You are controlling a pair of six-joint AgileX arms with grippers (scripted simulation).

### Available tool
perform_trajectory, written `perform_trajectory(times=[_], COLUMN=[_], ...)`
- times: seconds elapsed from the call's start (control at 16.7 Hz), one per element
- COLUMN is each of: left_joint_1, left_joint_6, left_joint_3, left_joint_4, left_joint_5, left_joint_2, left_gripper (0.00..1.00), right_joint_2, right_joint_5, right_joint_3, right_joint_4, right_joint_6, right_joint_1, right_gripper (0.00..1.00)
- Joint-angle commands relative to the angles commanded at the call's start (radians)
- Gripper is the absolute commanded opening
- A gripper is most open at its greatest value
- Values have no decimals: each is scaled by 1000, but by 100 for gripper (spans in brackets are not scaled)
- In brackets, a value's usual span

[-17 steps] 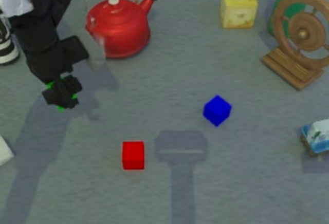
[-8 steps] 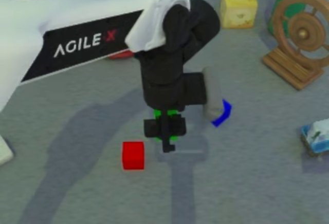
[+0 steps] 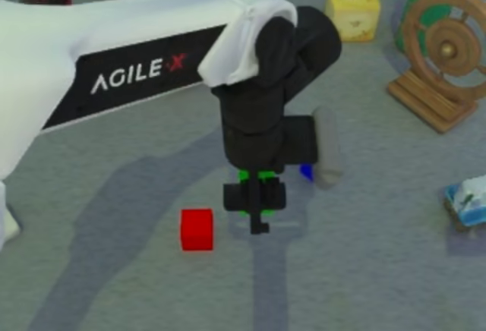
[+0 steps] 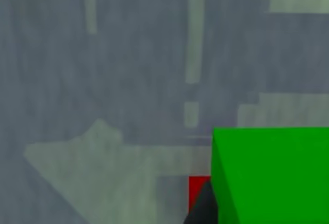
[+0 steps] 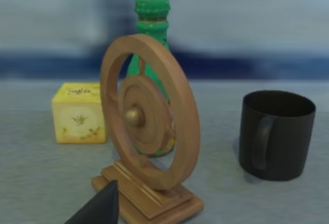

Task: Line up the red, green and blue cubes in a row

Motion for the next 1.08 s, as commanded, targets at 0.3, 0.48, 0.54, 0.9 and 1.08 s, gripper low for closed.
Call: perform_trajectory(times=[0.3, 0.48, 0.54, 0.9, 1.08], left_joint_1=[-4, -6, -7, -7, -7], left_joint_6=[-2, -2, -2, -2, -2], left_joint_3=[-94, -143, -149, -150, -150], left_joint_4=[143, 215, 224, 225, 225], left_joint_5=[0, 1, 1, 1, 1], left_joint_2=[49, 77, 81, 81, 81], left_gripper=[0, 0, 0, 23, 45], right_joint_2=[0, 0, 0, 0, 0], right_joint_5=[0, 0, 0, 0, 0], right_joint_3=[0, 0, 0, 0, 0], right_joint_4=[0, 0, 0, 0, 0], right_joint_6=[0, 0, 0, 0, 0], right_joint_1=[0, 0, 0, 0, 0], right_gripper=[100, 100, 100, 100, 100])
